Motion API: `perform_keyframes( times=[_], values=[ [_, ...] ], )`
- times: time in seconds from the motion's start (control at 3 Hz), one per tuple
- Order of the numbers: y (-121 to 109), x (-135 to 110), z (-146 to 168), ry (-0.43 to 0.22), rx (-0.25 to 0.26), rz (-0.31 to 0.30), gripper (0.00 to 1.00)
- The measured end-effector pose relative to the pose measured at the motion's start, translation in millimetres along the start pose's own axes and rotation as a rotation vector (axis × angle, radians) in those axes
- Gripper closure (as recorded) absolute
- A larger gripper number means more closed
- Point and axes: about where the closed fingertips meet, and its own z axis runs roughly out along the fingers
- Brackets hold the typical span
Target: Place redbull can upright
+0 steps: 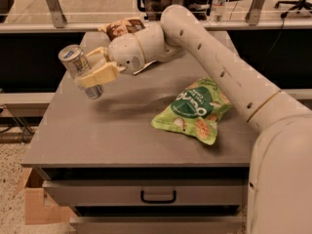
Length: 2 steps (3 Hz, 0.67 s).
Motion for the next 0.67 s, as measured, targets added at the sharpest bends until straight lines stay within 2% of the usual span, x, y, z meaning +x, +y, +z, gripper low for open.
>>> perform_keyframes(
  times=[0.33, 0.67],
  values=[
    [-3.6, 12.0, 13.0, -0.016, -0.024, 0.02, 1.0],
    [-6.1, 20.7, 22.6, -0.07, -0.042, 0.046, 0.83]
  ],
)
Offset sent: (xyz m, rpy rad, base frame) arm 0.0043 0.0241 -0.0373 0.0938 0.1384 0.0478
